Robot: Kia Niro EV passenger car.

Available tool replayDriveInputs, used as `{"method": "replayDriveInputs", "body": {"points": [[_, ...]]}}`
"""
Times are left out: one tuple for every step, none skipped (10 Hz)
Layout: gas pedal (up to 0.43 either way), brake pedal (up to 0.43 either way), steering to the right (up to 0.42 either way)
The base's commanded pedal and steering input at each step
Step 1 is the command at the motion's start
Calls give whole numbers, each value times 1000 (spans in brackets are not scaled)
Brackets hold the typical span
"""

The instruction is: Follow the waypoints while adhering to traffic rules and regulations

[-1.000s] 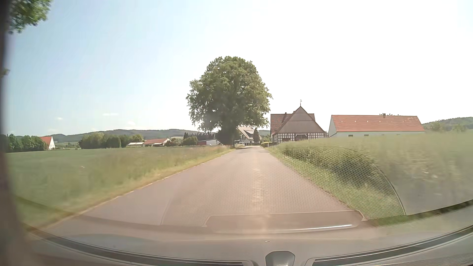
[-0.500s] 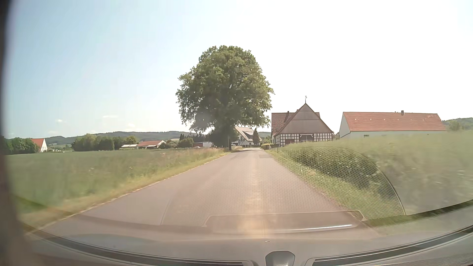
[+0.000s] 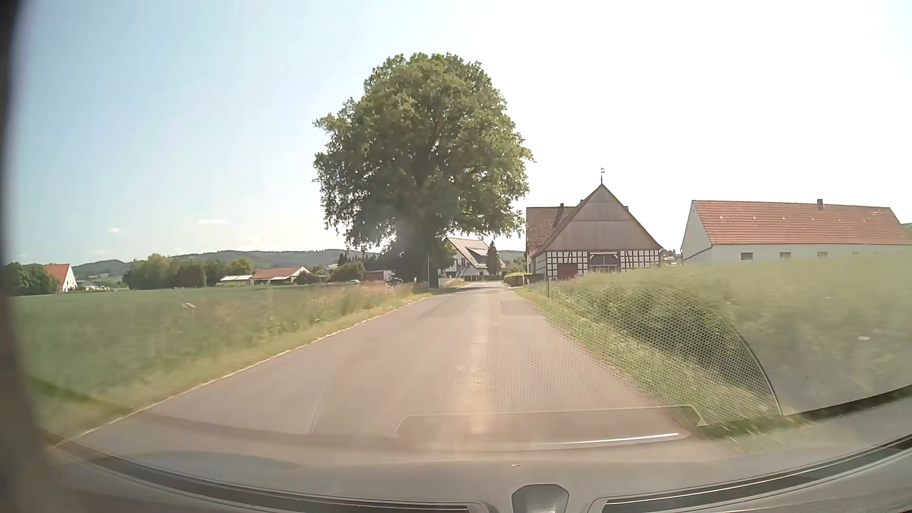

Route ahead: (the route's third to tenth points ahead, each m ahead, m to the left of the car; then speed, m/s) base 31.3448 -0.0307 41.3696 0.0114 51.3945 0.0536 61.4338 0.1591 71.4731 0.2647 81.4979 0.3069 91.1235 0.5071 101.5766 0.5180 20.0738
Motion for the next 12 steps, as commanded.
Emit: {"method": "replayDriveInputs", "body": {"points": [[0, 6, 4], [0, 6, 3], [0, 6, 3], [0, 6, 3], [0, 6, 3], [0, 6, 3], [0, 6, 3], [0, 6, 3], [0, 6, 3], [0, 6, 2], [0, 6, 1], [0, 6, 1]]}}
